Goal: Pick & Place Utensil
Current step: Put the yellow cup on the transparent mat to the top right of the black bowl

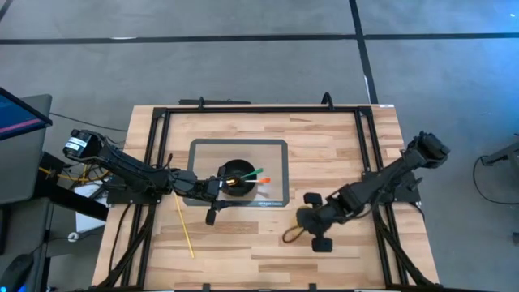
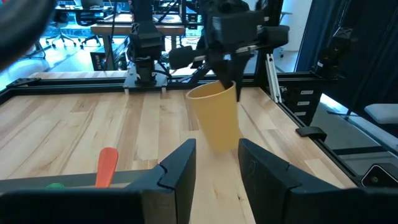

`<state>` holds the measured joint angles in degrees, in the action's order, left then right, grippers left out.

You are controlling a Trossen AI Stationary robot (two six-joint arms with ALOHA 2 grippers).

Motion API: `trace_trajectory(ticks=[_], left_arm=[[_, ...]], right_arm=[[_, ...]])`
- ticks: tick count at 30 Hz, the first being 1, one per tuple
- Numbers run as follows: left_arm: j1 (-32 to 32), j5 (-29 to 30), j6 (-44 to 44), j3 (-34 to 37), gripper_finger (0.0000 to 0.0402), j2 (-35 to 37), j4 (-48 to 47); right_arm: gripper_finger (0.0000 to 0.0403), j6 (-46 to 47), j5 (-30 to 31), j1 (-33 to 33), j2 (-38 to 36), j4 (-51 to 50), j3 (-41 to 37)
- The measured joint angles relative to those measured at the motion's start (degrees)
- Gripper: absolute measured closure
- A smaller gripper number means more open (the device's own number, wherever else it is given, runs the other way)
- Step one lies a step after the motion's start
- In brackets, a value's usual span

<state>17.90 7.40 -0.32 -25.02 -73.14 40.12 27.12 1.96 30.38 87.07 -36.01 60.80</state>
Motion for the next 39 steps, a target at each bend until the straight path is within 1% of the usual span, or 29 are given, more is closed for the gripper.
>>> trace_trajectory(ticks=[5, 8, 11, 17, 20, 23, 26, 29, 32, 39], left_arm=[[0.0, 0.0, 0.0, 0.0, 0.028, 0.0, 0.02], [-0.01, 0.0, 0.0, 0.0, 0.028, 0.0, 0.15], [-0.01, 0.0, 0.01, 0.0, 0.028, 0.02, 0.24], [-0.01, 0.0, 0.0, 0.0, 0.028, 0.02, 0.41], [-0.01, 0.0, 0.02, 0.0, 0.028, 0.02, 0.54], [-0.01, 0.0, 0.01, 0.0, 0.028, 0.02, 0.7], [0.01, 0.0, 0.0, 0.0, 0.028, 0.02, 0.79], [0.01, 0.0, 0.02, 0.0, 0.028, 0.02, 0.9], [0.0, 0.0, 0.01, 0.0, 0.028, 0.02, 0.92], [-0.01, 0.0, 0.02, 0.0, 0.028, 0.02, 1.05]], right_arm=[[0.0399, -6.97, 0.15, -4.74, 0.0, 0.02, 0.0], [0.0398, -10.23, 2.14, -7.59, 0.0, 0.09, 0.0], [0.0398, -11.92, 4.33, -10.54, 0.0, 0.64, 0.0], [0.0398, -13.0, 4.59, -16.94, 0.0, 0.7, 0.0], [0.04, -16.03, 5.12, -19.82, 0.0, 0.7, 0.0], [0.04, -19.47, 7.41, -22.84, -0.02, 0.92, 0.0], [0.0399, -22.68, 8.79, -26.24, -0.02, 2.76, 0.0], [0.0399, -25.52, 8.88, -29.71, -0.02, 6.47, 0.0], [0.0401, -26.06, 9.12, -32.77, 0.22, 9.83, 0.02], [0.0401, -26.24, 10.05, -38.5, 1.73, 13.07, -0.04]])
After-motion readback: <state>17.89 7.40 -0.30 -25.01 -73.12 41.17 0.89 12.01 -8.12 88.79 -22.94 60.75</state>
